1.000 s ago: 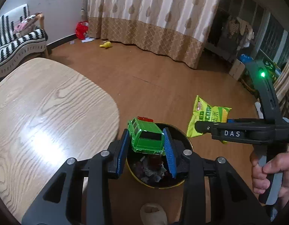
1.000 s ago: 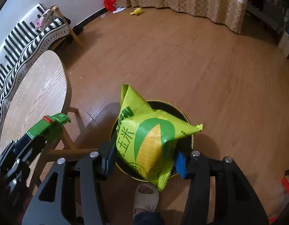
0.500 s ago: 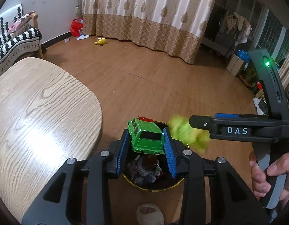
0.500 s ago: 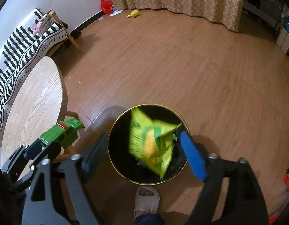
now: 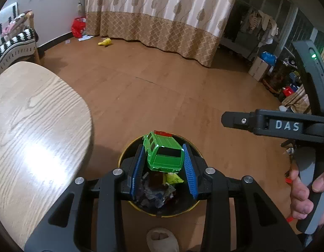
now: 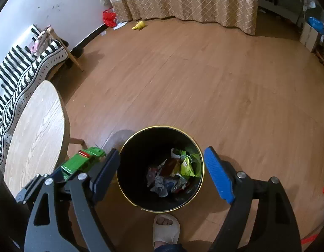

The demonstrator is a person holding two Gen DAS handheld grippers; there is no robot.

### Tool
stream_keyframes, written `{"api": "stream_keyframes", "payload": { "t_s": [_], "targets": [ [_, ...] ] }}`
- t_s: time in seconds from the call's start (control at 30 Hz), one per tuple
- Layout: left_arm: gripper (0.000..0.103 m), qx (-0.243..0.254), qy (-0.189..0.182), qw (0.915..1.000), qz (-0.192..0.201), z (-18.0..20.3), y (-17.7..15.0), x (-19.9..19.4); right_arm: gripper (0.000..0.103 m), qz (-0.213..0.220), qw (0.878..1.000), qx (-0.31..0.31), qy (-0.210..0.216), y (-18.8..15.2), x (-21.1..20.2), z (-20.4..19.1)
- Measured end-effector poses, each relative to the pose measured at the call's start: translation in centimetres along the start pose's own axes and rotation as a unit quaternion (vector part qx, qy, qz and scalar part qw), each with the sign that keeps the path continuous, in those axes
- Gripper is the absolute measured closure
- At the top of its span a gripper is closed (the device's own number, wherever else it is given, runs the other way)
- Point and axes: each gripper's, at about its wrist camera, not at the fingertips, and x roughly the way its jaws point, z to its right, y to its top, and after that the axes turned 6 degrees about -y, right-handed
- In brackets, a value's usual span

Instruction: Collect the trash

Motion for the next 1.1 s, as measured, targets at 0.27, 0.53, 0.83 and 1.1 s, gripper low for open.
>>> {"api": "stream_keyframes", "payload": {
  "t_s": [0.27, 0.53, 0.83, 1.1],
  "targets": [
    [0.032, 0.014, -0.026, 0.9995, 0.009, 0.9, -0.2, 0.3, 0.017, 0.023, 1.0, 0.015, 0.003, 0.3, -1.4, 0.6],
    [0.01, -0.005, 0.016, 0.9995, 0.028, -1.6, -1.0, -3.8, 0.014, 0.049, 0.999, 0.0, 0.001, 0.5, -2.9, -1.9],
    [0.007, -0.088, 0.188, 0.9733, 0.098, -12.5, -4.5, -20.1, 0.009, 0.099, 0.986, -0.128, 0.05, -1.7, -6.9, -15.1],
    [0.007, -0.213, 0.315, 0.9162, 0.127, -21.4, -14.0, -35.0, 0.007, 0.09, 0.944, -0.276, 0.159, -9.6, -10.0, -33.1]
  ]
}}
